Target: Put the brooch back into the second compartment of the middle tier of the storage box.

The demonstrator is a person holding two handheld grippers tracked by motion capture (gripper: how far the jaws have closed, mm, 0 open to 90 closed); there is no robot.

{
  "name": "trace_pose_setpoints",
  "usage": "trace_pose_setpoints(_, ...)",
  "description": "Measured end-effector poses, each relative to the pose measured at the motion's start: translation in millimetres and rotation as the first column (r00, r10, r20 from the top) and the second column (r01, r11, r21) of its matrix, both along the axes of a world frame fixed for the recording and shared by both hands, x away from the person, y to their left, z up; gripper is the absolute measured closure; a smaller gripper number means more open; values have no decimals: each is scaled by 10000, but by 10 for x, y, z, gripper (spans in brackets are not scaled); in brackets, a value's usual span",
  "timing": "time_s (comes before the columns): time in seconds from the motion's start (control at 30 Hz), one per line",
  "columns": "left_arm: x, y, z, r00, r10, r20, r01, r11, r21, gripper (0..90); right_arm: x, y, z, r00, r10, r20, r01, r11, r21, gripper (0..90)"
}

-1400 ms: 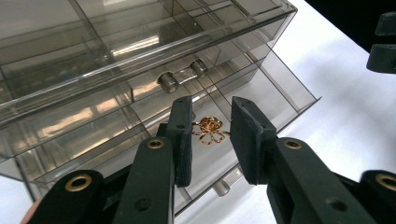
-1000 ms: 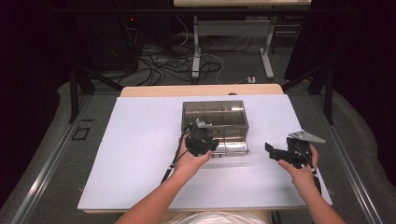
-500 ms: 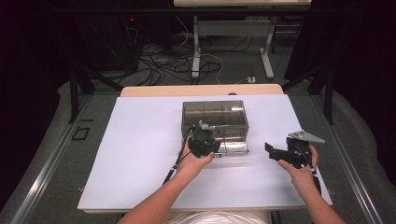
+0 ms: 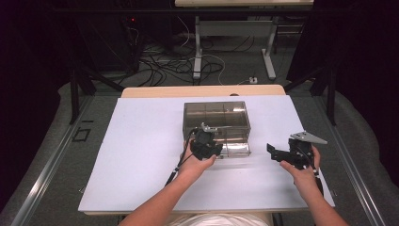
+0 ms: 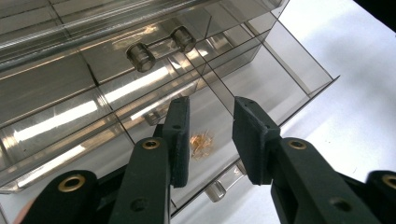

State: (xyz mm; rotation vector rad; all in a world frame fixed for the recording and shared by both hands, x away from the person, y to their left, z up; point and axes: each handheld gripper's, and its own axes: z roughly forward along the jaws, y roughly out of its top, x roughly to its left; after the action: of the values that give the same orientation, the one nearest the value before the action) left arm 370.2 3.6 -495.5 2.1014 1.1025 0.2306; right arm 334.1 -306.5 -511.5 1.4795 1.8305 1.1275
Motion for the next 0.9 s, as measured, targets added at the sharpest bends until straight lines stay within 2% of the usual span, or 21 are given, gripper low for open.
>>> trace_pose_setpoints(0.33,-11,13,21,9999,68,97,-67,9999,-93,580,-7,-8,2,10000,-43,49,43,10000,32,80)
trace_pose_setpoints(0.63,-17,40,43,9998,178,121,-175,9995,-269,539,-14,-6,4,10000,-86,51,86,10000,7,81)
trace_pose_setpoints(0.9,-29,76,80,9999,59,158,-52,9991,-423,473,-13,-5,1,10000,-53,53,53,10000,28,81)
